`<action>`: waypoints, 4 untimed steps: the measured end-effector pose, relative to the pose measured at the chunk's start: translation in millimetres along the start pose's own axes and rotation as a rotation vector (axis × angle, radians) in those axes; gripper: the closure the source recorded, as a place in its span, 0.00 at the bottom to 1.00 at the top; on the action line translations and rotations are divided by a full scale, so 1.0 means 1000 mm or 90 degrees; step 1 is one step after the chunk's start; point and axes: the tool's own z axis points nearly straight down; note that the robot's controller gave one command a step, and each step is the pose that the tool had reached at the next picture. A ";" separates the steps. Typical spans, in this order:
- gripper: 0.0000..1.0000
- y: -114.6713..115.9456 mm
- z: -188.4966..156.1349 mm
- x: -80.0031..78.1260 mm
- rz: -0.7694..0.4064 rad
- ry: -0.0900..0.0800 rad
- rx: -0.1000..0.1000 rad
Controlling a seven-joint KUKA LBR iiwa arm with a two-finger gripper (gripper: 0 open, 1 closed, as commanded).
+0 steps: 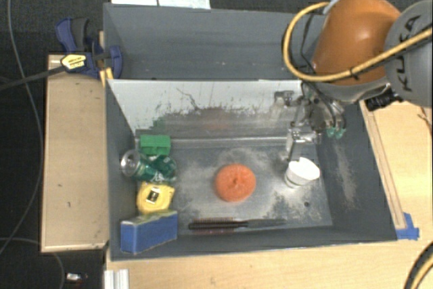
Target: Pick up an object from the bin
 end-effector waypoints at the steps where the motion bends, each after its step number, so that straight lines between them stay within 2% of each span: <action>1: 0.00 0.000 -0.005 -0.001 0.000 -0.005 0.000; 2: 0.00 -0.080 0.096 0.004 0.006 -0.008 0.001; 3: 0.00 -0.116 0.069 0.019 0.073 -0.014 -0.002; 4: 0.00 -0.110 0.110 0.028 -0.092 -0.006 -0.001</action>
Offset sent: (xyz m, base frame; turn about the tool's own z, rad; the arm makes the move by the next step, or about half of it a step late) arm -0.0092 -0.1211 -0.1503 0.0130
